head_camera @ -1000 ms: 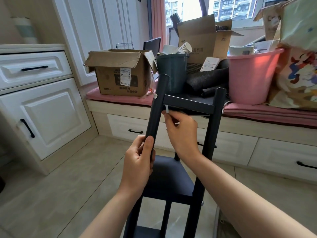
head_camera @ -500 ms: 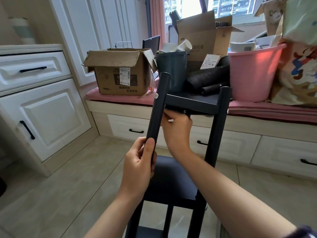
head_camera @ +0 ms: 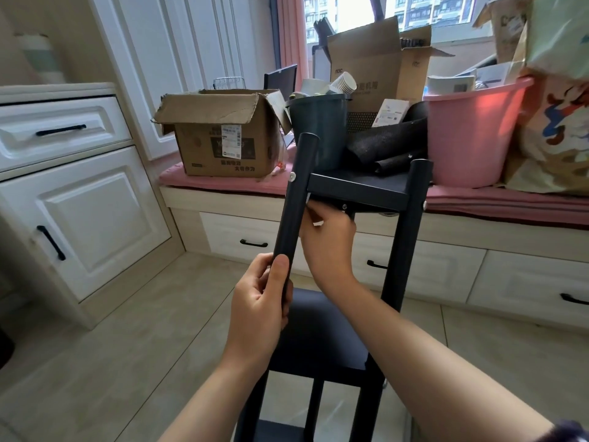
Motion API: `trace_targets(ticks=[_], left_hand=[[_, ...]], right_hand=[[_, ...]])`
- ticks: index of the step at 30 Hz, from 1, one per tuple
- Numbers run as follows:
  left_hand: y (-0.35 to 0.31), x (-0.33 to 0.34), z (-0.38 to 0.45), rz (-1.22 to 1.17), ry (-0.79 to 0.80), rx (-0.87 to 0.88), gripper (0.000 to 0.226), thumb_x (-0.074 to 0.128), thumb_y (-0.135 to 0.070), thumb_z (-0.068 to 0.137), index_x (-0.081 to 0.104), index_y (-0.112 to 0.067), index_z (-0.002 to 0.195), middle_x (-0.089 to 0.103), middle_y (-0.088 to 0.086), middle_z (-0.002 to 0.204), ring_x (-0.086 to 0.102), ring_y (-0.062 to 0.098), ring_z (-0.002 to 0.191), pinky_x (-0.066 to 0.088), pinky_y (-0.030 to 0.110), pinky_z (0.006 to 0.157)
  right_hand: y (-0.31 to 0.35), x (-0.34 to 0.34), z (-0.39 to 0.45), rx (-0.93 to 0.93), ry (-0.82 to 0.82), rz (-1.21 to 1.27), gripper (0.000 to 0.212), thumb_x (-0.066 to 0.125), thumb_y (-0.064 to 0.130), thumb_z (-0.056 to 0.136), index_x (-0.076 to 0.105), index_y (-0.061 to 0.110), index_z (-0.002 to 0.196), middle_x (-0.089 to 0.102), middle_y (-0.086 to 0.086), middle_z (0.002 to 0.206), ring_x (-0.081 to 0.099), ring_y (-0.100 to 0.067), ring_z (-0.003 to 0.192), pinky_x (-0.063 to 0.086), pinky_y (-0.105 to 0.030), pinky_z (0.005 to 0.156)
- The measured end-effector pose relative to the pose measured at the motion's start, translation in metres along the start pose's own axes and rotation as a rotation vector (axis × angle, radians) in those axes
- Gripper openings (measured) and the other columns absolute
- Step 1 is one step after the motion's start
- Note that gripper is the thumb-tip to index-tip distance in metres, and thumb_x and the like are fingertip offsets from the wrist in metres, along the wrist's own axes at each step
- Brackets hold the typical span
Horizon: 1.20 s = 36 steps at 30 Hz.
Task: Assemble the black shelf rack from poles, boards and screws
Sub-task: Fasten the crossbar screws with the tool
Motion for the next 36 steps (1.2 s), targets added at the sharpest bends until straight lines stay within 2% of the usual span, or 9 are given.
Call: trace_targets(ticks=[7, 12, 15, 18, 22, 27, 29, 33, 36], left_hand=[[-0.002, -0.003, 0.001, 0.01, -0.025, -0.002, 0.045, 0.049, -0.049, 0.092, 0.056, -0.004, 0.088, 0.047, 0.002, 0.058, 0.04, 0.02, 0.051, 0.034, 0.027, 0.041], [-0.002, -0.007, 0.002, 0.004, -0.032, -0.018, 0.046, 0.049, -0.048, 0.093, 0.057, -0.003, 0.091, 0.047, 0.002, 0.06, 0.04, 0.019, 0.052, 0.033, 0.027, 0.041], [-0.001, -0.008, 0.002, -0.006, -0.036, -0.028, 0.046, 0.05, -0.051, 0.092, 0.056, -0.005, 0.089, 0.047, 0.001, 0.06, 0.04, 0.016, 0.051, 0.033, 0.026, 0.041], [0.001, -0.009, 0.002, -0.006, -0.038, -0.031, 0.041, 0.05, -0.051, 0.092, 0.057, -0.011, 0.086, 0.048, -0.001, 0.059, 0.04, 0.013, 0.05, 0.033, 0.024, 0.04], [0.001, -0.01, 0.003, 0.007, -0.033, -0.019, 0.036, 0.05, -0.051, 0.093, 0.058, -0.018, 0.081, 0.048, -0.002, 0.058, 0.042, 0.012, 0.049, 0.034, 0.024, 0.04], [0.001, -0.011, 0.003, 0.003, -0.02, -0.008, 0.036, 0.05, -0.05, 0.093, 0.057, -0.017, 0.082, 0.049, -0.002, 0.058, 0.042, 0.012, 0.049, 0.035, 0.023, 0.041], [0.001, -0.011, 0.003, 0.007, -0.018, -0.003, 0.036, 0.049, -0.051, 0.093, 0.057, -0.017, 0.081, 0.049, -0.003, 0.058, 0.042, 0.012, 0.049, 0.035, 0.023, 0.041], [0.001, -0.013, 0.004, 0.026, -0.02, 0.001, 0.035, 0.049, -0.052, 0.093, 0.057, -0.021, 0.079, 0.049, -0.003, 0.057, 0.043, 0.015, 0.049, 0.037, 0.024, 0.04], [0.002, -0.013, 0.004, 0.028, -0.017, 0.002, 0.035, 0.049, -0.051, 0.094, 0.058, -0.02, 0.081, 0.05, -0.003, 0.058, 0.043, 0.015, 0.05, 0.037, 0.025, 0.041]], right_hand=[[0.001, -0.013, -0.006, 0.023, 0.055, -0.006, 0.016, 0.059, 0.017, 0.097, 0.07, 0.013, 0.086, 0.063, 0.006, 0.072, 0.055, -0.006, 0.068, 0.038, -0.01, 0.063], [0.004, -0.023, -0.009, 0.086, 0.098, -0.007, 0.015, 0.057, 0.011, 0.096, 0.07, 0.013, 0.089, 0.059, 0.015, 0.072, 0.053, -0.001, 0.066, 0.037, -0.01, 0.063], [0.007, -0.029, -0.009, 0.13, 0.127, 0.028, 0.018, 0.054, 0.009, 0.097, 0.069, 0.016, 0.091, 0.055, 0.017, 0.065, 0.049, 0.003, 0.057, 0.033, -0.009, 0.058], [0.011, -0.032, -0.01, 0.158, 0.167, 0.036, 0.021, 0.051, 0.006, 0.097, 0.071, 0.011, 0.091, 0.05, 0.016, 0.057, 0.048, 0.005, 0.048, 0.032, -0.008, 0.049], [0.017, -0.03, -0.012, 0.19, 0.223, 0.071, 0.023, 0.051, 0.005, 0.096, 0.07, 0.011, 0.084, 0.051, 0.009, 0.054, 0.044, 0.001, 0.042, 0.03, -0.011, 0.042], [0.024, -0.028, -0.01, 0.192, 0.236, 0.133, 0.024, 0.052, 0.01, 0.097, 0.067, 0.022, 0.082, 0.058, 0.005, 0.062, 0.05, 0.001, 0.052, 0.04, -0.016, 0.049], [0.025, -0.028, -0.011, 0.185, 0.23, 0.14, 0.025, 0.053, 0.01, 0.097, 0.067, 0.024, 0.083, 0.06, 0.005, 0.065, 0.052, 0.001, 0.055, 0.041, -0.014, 0.05], [0.025, -0.027, -0.011, 0.165, 0.212, 0.146, 0.024, 0.054, 0.009, 0.098, 0.066, 0.022, 0.082, 0.056, 0.004, 0.06, 0.047, 0.001, 0.049, 0.036, -0.012, 0.046], [0.025, -0.025, -0.011, 0.134, 0.201, 0.127, 0.021, 0.055, 0.01, 0.098, 0.066, 0.021, 0.084, 0.061, 0.005, 0.067, 0.052, 0.004, 0.056, 0.04, -0.009, 0.052]])
Point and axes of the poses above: each hand's wrist, its own z-axis towards the middle knuckle, its own x-axis out of the palm, y = z × x, the point moved 4 cm from there along z, towards the middle knuckle
